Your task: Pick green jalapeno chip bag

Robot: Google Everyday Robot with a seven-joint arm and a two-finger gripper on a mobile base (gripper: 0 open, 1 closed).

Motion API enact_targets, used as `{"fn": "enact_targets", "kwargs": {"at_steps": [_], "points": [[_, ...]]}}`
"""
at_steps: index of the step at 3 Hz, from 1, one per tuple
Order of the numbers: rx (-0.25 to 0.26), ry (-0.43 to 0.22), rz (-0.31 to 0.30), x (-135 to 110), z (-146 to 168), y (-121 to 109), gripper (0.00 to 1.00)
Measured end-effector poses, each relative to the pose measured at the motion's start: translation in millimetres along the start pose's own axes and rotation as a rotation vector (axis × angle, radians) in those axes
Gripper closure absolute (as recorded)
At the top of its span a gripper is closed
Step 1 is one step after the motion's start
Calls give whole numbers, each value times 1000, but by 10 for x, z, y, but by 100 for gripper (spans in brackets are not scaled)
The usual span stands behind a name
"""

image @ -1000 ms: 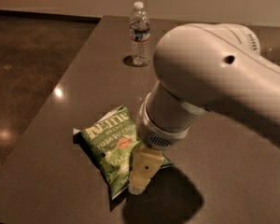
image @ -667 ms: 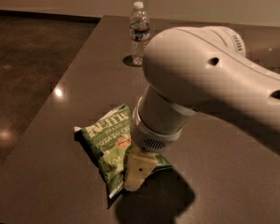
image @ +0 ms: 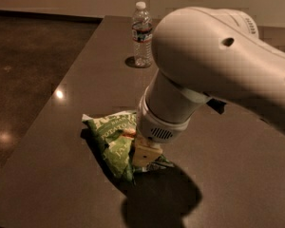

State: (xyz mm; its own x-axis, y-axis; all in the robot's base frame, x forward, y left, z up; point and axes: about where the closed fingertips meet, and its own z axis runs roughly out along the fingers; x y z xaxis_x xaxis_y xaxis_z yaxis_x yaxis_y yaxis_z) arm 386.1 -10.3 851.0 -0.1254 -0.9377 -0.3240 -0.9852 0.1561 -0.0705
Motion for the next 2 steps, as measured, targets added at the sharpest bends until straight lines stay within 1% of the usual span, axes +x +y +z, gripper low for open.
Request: {"fn": "enact_targets", "kwargs": {"at_steps": [1, 2], "points": [[50, -51, 26, 13, -337, -171, 88], [89, -100, 24, -13, -709, -274, 100]]}}
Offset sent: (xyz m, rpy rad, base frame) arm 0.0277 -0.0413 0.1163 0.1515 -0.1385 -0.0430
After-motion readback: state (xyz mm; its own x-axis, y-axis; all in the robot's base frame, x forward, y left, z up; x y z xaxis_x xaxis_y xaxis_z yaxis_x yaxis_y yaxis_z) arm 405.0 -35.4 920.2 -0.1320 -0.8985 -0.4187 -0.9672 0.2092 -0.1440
